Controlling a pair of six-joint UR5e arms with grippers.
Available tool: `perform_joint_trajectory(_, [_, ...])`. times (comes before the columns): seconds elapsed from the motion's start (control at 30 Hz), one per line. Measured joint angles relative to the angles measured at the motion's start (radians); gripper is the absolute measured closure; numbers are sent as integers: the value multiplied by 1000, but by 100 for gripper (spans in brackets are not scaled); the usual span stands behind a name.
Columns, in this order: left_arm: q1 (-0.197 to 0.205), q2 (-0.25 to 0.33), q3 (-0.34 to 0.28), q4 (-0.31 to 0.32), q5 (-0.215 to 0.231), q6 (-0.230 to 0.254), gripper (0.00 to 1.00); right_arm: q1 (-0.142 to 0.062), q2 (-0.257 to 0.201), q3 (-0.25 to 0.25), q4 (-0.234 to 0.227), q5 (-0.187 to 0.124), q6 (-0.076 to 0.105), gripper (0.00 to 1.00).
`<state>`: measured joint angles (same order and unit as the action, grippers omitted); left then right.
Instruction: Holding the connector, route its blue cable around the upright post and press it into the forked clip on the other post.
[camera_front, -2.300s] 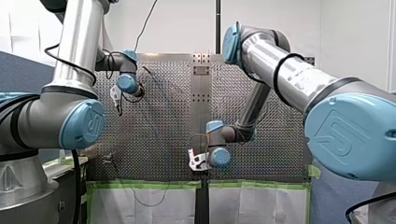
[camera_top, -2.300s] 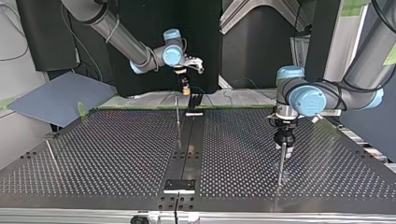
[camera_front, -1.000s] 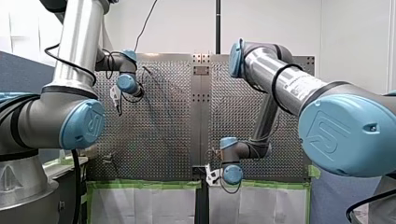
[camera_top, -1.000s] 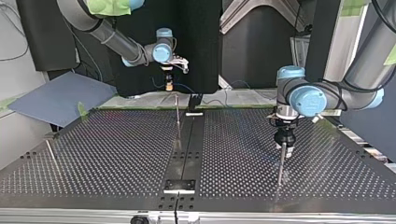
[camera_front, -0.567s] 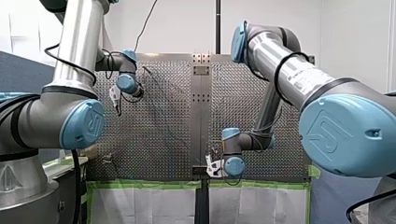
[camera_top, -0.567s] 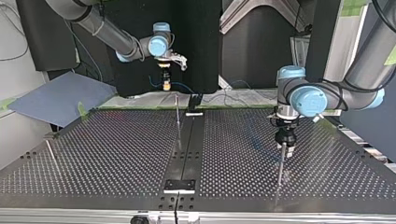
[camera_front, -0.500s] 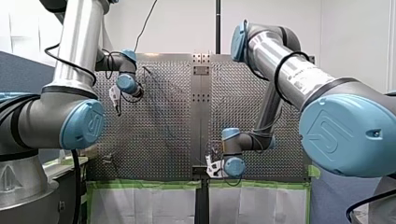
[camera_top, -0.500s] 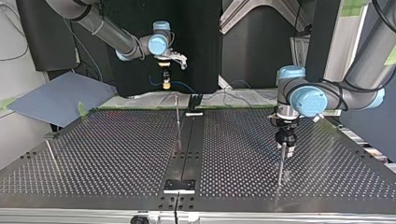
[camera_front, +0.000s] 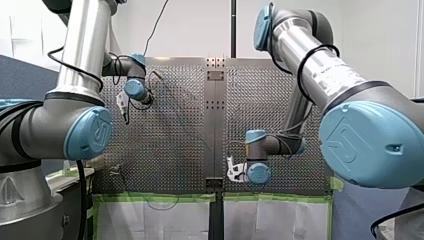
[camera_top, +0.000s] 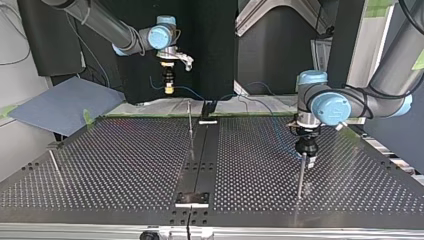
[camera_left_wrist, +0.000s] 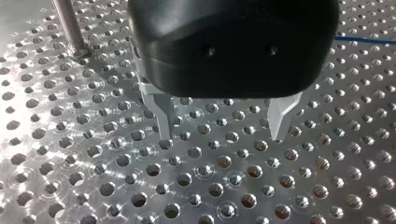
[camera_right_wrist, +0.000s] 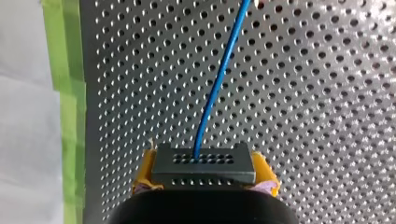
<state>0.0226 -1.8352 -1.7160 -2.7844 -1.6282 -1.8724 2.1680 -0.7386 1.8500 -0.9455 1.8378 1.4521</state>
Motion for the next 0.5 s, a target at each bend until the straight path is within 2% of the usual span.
perform_joint_trajectory(0.23, [0,0,0,-8,0,1,0,-29,-9,56,-9,1,1,100])
perform_joint_trajectory(0.5, [-6,0,0,-30,-1,1,0,-64,-9,66,-11,-3,5,100])
